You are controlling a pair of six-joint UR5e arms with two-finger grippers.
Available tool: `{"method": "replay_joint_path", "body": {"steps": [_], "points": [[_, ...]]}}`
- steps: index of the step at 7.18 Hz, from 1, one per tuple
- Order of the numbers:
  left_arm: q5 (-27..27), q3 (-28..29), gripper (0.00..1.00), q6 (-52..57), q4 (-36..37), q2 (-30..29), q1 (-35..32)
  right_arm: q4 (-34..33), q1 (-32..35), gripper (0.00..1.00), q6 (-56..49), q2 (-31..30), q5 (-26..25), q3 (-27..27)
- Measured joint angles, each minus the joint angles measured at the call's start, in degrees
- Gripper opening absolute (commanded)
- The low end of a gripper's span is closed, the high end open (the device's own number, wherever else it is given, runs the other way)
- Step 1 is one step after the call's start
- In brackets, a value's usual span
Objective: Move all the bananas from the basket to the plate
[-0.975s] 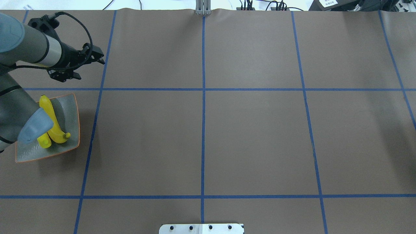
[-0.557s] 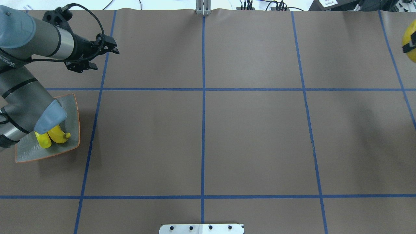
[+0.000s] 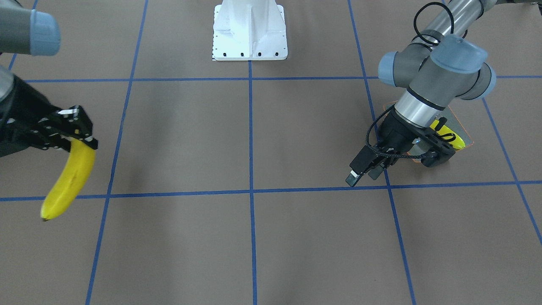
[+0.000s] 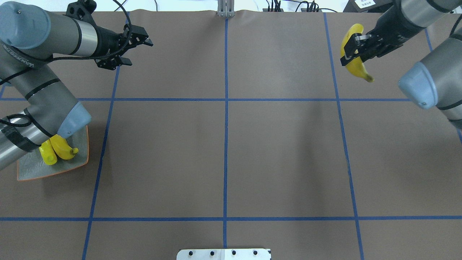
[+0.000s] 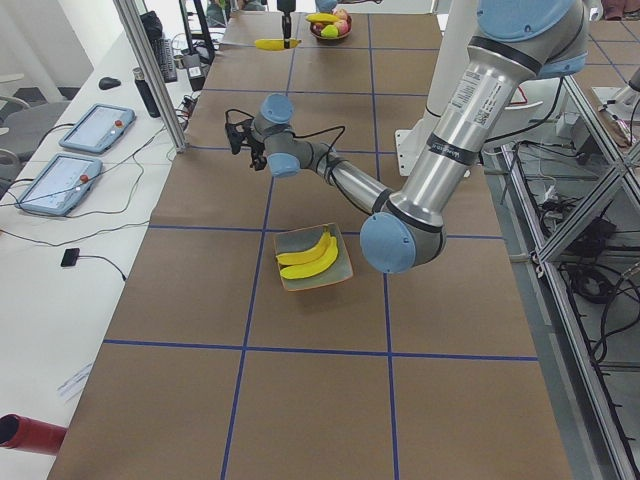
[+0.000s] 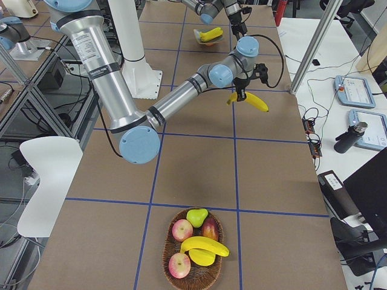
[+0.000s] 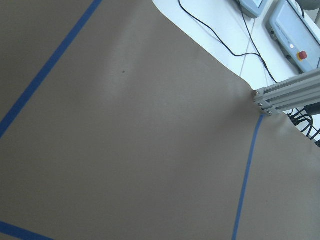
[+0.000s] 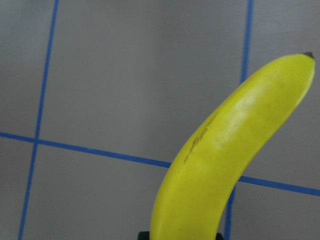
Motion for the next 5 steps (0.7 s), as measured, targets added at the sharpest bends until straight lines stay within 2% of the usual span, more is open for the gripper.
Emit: {"method": "replay_joint_path", "body": {"steps": [1, 4, 5], "points": [[-1.8, 0.1, 1.0, 0.0, -1.3, -0.3, 0.0, 2.3, -3.7, 0.0, 1.9, 1.4, -1.4, 0.3], [-3.5, 0.1, 1.0, 0.4, -3.4, -0.9, 1.6, 5.7, -15.6, 0.0, 5.5, 5.9, -13.7, 1.1], [-3.5, 0.1, 1.0, 0.5, -4.3, -1.6, 2.6, 5.8, -18.1, 0.0, 6.2, 7.0, -16.1, 1.2]]}}
